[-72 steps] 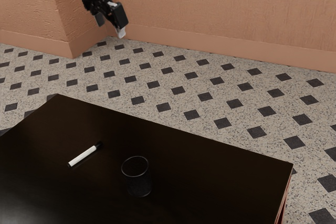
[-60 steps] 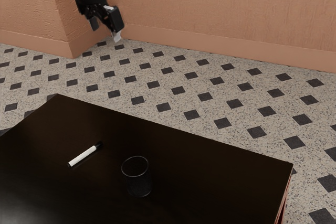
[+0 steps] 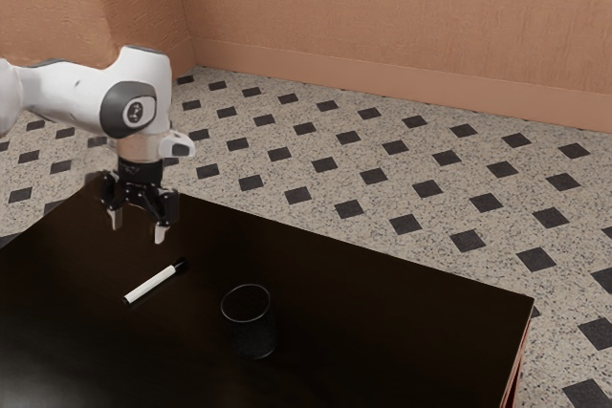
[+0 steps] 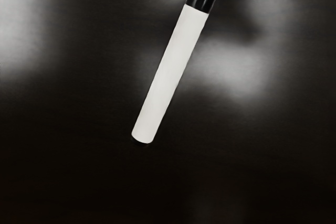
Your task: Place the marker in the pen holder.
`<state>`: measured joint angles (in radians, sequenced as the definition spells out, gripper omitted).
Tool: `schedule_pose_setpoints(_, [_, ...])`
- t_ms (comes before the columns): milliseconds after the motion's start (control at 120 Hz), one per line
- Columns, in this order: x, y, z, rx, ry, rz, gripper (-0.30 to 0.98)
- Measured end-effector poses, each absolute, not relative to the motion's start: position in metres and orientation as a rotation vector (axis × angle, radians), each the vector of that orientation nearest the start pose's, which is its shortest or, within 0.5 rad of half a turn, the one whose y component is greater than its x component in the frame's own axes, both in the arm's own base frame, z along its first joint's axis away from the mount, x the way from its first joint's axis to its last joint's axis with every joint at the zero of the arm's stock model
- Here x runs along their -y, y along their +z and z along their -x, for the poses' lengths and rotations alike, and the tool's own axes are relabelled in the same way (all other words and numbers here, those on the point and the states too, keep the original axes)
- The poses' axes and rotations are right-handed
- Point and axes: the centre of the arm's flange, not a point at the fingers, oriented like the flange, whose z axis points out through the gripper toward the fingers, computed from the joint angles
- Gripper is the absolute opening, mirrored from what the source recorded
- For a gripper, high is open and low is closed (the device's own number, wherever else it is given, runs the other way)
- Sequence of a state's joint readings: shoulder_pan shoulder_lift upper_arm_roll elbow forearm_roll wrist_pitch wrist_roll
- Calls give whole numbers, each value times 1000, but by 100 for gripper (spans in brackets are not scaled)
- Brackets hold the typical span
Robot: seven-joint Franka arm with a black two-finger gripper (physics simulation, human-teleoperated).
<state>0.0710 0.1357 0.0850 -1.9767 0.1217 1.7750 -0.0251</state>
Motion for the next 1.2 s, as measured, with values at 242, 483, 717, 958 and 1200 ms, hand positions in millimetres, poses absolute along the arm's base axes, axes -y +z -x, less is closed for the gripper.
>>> schedule_pose_setpoints(242, [-96,307,-553,119,523,3002,69])
schedule_pose_setpoints(483, [-109,267,-550,-12,519,3027,69])
schedule_pose_setpoints(717, [-118,249,-554,-143,485,3043,69])
schedule_pose_setpoints(958, [-117,244,-558,-240,458,3062,58])
schedule_pose_setpoints(1200, [-117,247,-559,-308,437,3066,19])
